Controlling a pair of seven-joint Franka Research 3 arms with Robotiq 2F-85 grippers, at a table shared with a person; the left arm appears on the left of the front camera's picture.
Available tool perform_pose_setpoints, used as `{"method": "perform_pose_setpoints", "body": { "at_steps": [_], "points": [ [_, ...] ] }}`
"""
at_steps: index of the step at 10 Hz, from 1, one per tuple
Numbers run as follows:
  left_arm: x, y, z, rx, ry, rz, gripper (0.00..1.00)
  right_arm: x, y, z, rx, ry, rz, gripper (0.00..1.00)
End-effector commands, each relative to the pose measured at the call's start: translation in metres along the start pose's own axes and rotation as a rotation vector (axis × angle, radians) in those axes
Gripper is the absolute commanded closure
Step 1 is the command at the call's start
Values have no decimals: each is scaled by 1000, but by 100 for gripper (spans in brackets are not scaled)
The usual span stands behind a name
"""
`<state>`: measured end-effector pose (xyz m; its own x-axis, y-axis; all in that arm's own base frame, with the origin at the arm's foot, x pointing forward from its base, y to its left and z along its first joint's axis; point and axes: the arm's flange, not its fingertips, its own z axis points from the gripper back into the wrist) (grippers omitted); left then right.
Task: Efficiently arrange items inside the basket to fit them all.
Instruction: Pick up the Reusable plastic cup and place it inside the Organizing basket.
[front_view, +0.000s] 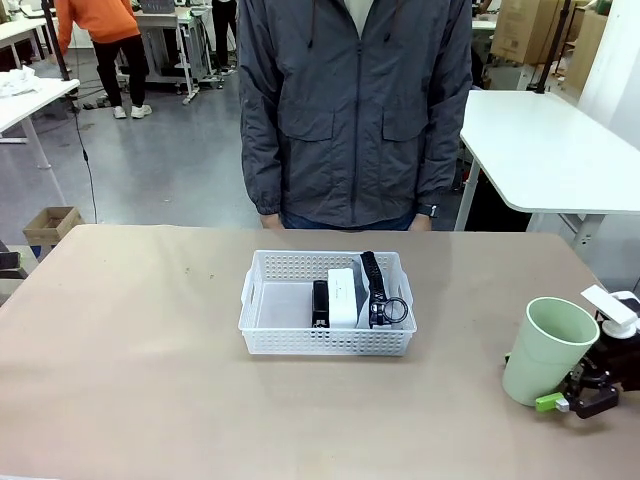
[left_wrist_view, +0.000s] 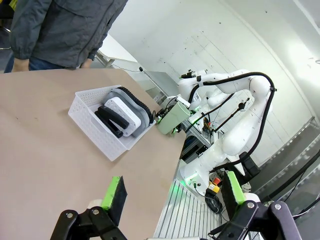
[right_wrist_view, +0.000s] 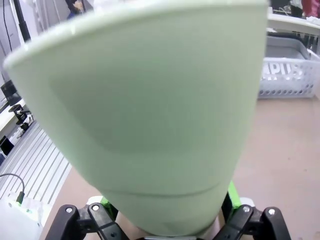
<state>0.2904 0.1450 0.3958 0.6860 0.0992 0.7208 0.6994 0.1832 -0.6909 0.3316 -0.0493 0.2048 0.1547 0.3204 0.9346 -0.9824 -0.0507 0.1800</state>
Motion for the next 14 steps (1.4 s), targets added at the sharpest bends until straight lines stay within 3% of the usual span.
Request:
{"method": "perform_pose_setpoints", "body": {
  "at_steps": [1, 8, 10, 11, 12, 14],
  "points": [
    [2, -4, -5, 1, -23, 5, 0, 21, 56, -30, -60, -32, 34, 0],
    [2, -4, -5, 1, -23, 5, 0, 55, 71, -15, -71, -157, 49, 0],
    [2, -4, -5, 1, -23, 5, 0, 54, 71, -18, -50, -149, 40, 0],
    [2, -4, -5, 1, -23, 5, 0, 53, 72, -18, -26, -101, 77, 23],
    [2, -4, -5, 1, -23, 5, 0, 54, 74, -18, 9, -108, 40, 60],
    [2, -4, -5, 1, -23, 5, 0, 63, 81, -12, 6, -77, 22, 100]
  ]
}}
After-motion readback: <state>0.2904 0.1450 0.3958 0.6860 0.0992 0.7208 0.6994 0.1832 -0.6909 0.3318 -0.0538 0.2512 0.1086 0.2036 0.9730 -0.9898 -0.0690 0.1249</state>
